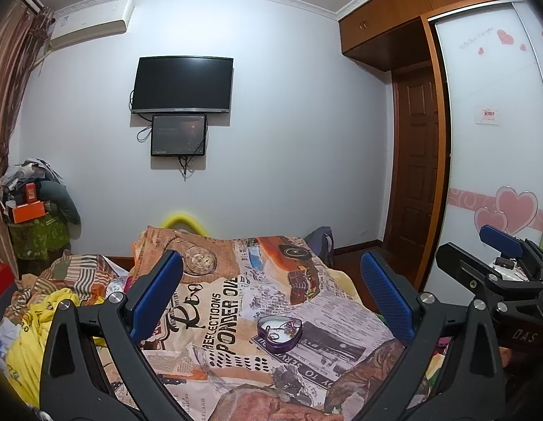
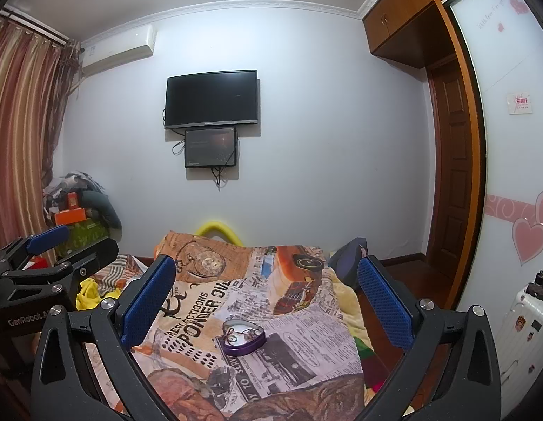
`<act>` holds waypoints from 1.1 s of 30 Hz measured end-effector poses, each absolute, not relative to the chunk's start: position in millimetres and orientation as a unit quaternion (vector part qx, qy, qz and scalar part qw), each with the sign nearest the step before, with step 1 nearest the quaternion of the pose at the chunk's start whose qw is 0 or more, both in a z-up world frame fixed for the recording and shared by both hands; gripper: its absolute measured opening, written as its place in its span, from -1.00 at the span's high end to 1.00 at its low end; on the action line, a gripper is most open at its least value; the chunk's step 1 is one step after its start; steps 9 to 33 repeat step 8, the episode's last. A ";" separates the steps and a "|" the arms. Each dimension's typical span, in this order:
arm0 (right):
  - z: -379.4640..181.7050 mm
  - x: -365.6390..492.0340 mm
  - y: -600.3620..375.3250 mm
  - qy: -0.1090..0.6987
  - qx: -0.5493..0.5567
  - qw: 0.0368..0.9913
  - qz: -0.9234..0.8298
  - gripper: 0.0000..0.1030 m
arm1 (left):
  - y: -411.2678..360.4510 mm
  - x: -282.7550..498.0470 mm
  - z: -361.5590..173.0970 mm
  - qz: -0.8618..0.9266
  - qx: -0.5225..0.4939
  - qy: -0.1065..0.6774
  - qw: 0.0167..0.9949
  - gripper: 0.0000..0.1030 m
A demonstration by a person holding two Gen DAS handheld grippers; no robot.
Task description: Organize jewelry
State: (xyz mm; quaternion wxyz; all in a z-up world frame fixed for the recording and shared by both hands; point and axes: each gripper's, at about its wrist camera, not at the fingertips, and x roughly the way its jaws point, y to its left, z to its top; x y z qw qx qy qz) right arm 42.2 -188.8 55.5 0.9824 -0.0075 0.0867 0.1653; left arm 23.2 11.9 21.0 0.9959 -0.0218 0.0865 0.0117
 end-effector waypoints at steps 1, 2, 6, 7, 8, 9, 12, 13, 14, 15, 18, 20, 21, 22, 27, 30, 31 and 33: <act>55.2 42.9 -189.0 0.087 -0.007 0.982 0.165 -1.00 | 11.8 23.3 20.9 0.012 -0.022 0.087 0.996 -0.98; 55.1 43.2 -188.8 0.088 -0.007 0.982 0.165 -1.00 | 11.8 23.3 20.8 0.011 -0.022 0.087 0.996 -0.98; 53.5 44.2 -189.0 0.091 -0.006 0.982 0.165 -1.00 | 12.1 24.3 19.9 0.009 -0.022 0.090 0.996 -0.98; 53.1 44.4 -189.1 0.091 -0.006 0.982 0.165 -1.00 | 12.1 25.1 19.5 0.008 -0.021 0.091 0.996 -0.98; 53.2 44.3 -189.9 0.091 -0.006 0.982 0.164 -1.00 | 12.3 25.7 19.1 0.008 -0.021 0.092 0.996 -0.98; 53.2 44.3 -189.9 0.091 -0.006 0.982 0.164 -1.00 | 12.3 25.7 19.1 0.008 -0.021 0.092 0.996 -0.98; 53.2 44.3 -189.9 0.091 -0.006 0.982 0.164 -1.00 | 12.3 25.7 19.1 0.008 -0.021 0.092 0.996 -0.98; 53.2 44.3 -189.9 0.091 -0.006 0.982 0.164 -1.00 | 12.3 25.7 19.1 0.008 -0.021 0.092 0.996 -0.98; 53.2 44.3 -189.9 0.091 -0.006 0.982 0.164 -1.00 | 12.3 25.7 19.1 0.008 -0.021 0.092 0.996 -0.98; 53.2 44.3 -189.9 0.091 -0.006 0.982 0.164 -1.00 | 12.3 25.7 19.1 0.008 -0.021 0.092 0.996 -0.98; 53.2 44.3 -189.9 0.091 -0.006 0.982 0.164 -1.00 | 12.3 25.7 19.1 0.008 -0.021 0.092 0.996 -0.98; 53.2 44.3 -189.9 0.091 -0.006 0.982 0.164 -1.00 | 12.3 25.7 19.1 0.008 -0.021 0.092 0.996 -0.98; 53.2 44.3 -189.9 0.091 -0.006 0.982 0.164 -1.00 | 12.3 25.7 19.1 0.008 -0.021 0.092 0.996 -0.98; 53.2 44.3 -189.9 0.091 -0.006 0.982 0.164 -1.00 | 12.3 25.7 19.1 0.008 -0.021 0.092 0.996 -0.98; 53.2 44.3 -189.9 0.091 -0.006 0.982 0.164 -1.00 | 12.3 25.7 19.1 0.008 -0.021 0.092 0.996 -0.98; 53.2 44.3 -189.9 0.091 -0.006 0.982 0.164 -1.00 | 12.3 25.7 19.1 0.008 -0.021 0.092 0.996 -0.98; 53.2 44.3 -189.9 0.091 -0.006 0.982 0.164 -1.00 | 12.3 25.7 19.1 0.008 -0.021 0.092 0.996 -0.98; 53.2 44.3 -189.9 0.091 -0.006 0.982 0.164 -1.00 | 12.3 25.7 19.1 0.008 -0.021 0.092 0.996 -0.98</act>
